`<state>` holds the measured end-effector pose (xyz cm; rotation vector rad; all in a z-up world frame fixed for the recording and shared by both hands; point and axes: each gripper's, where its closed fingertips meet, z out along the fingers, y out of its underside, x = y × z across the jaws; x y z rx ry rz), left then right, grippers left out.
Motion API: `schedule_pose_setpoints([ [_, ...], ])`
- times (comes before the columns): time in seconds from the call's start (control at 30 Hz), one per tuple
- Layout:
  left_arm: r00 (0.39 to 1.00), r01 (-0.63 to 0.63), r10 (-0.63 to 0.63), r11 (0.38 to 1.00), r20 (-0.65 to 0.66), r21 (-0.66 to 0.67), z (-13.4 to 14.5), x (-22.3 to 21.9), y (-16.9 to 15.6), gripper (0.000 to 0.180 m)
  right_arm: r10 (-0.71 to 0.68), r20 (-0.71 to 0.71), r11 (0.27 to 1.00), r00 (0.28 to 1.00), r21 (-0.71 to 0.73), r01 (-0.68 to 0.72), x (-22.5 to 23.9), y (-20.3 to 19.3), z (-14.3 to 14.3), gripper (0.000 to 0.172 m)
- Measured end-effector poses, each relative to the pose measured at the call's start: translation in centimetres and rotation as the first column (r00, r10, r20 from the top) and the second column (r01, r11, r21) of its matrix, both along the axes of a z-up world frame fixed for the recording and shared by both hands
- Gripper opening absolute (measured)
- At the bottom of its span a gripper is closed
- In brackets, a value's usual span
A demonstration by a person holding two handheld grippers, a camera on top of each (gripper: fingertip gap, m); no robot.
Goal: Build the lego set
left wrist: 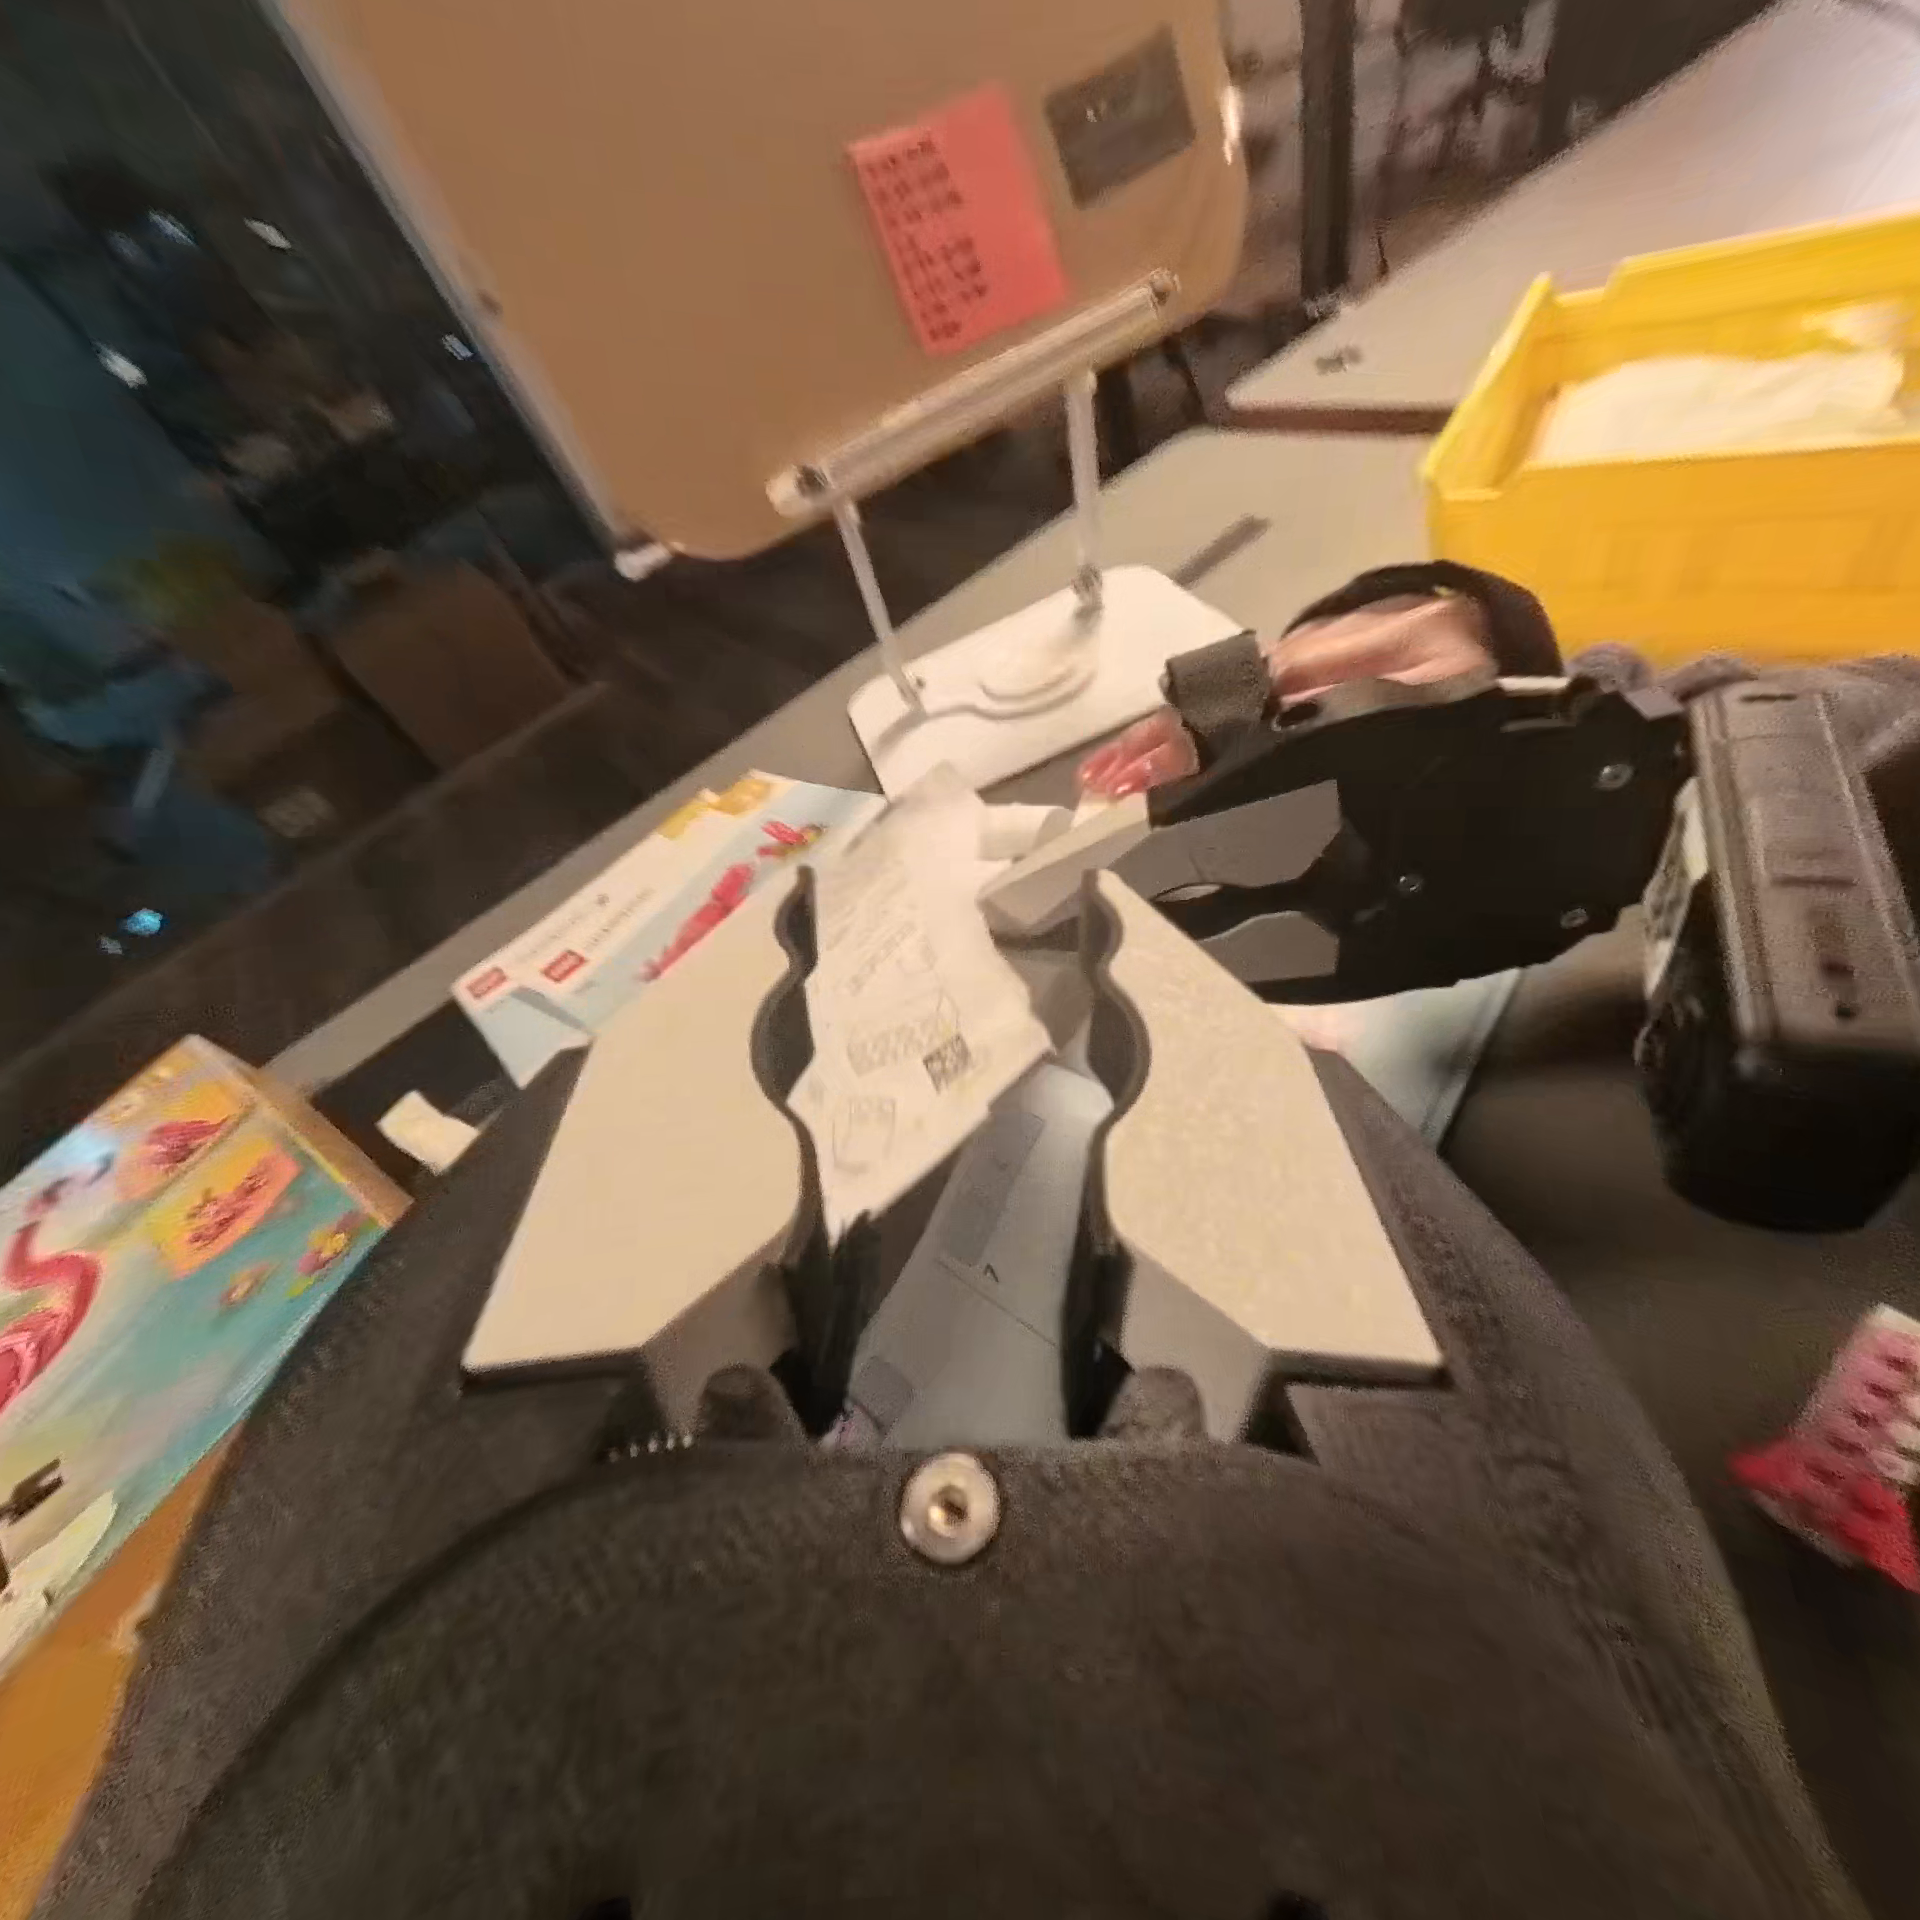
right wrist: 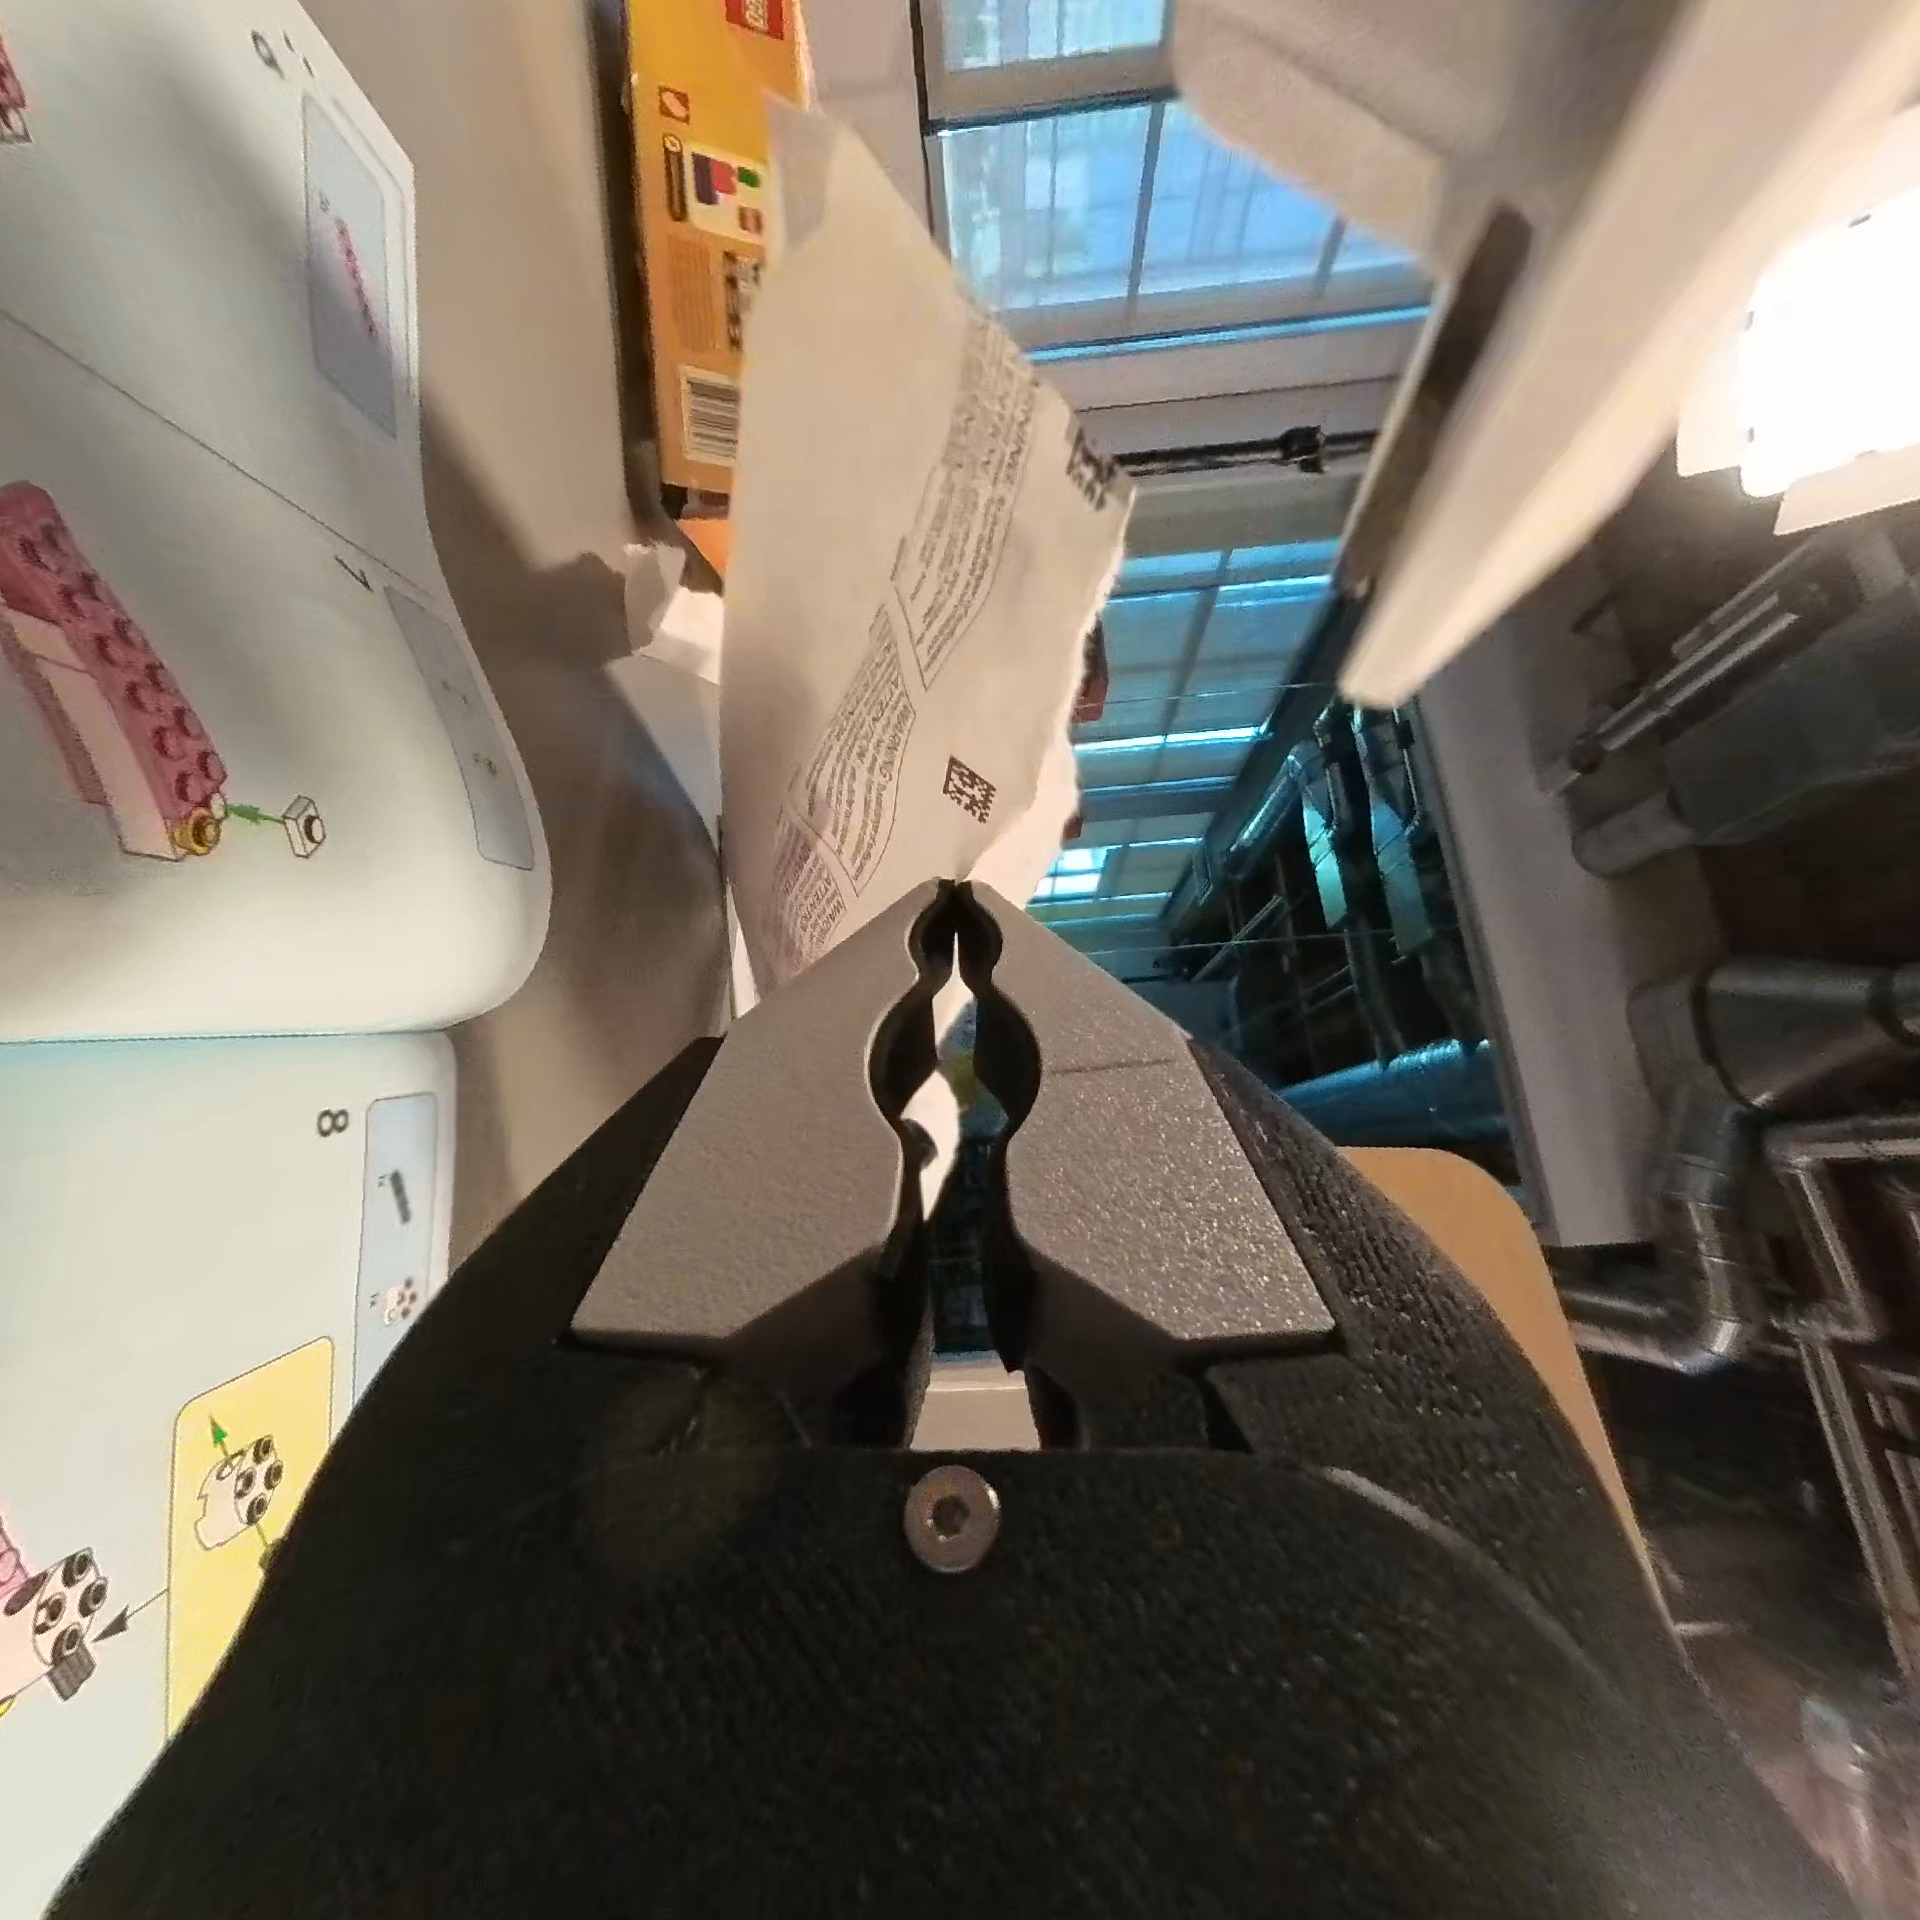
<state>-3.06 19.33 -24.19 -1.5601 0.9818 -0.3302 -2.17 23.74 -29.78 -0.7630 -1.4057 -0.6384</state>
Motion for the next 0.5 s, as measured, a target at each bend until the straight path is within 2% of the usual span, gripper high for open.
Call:
schedule_pose_setpoints([
  [0.1, 0.98, -0.015, -0.021, 0.984, -0.2, -0.179, -1.6, 1.0, 1.5, 0.065, 0.012, 0.011, 1.0, 1.0, 0.007, -0.012, -0.2, -0.2, -0.4, 0.0],
  [0.17, 0.934, -0.067, -0.04, 0.957, -0.356, -0.283, -3.7, 0.9, 2.5, 0.071, 0.02, 0.01, 1.0, 1.0, 0.013, -0.02, -0.4, -0.3, -0.6, 0.0],
  [0.27, 0.848, -0.144, -0.049, 0.937, -0.528, -0.318, -5.8, -0.2, 3.8, 0.063, 0.026, 0.002, 1.0, 1.0, 0.01, -0.026, -0.3, -0.4, -0.7, 0.0],
  [0.4, 0.879, -0.114, -0.109, 0.897, -0.464, -0.427, -5.7, 0.4, 3.3, 0.04, 0.031, 0.005, 0.999, 1.0, 0.015, -0.031, -0.1, -0.3, -1.0, 0.0],
  [0.5, 0.893, -0.122, -0.114, 0.868, -0.434, -0.48, -5.7, 0.4, 3.3, 0.034, 0.031, 0.006, 0.999, 1.0, 0.008, -0.031, -0.1, -0.2, -1.1, 0.0],
])
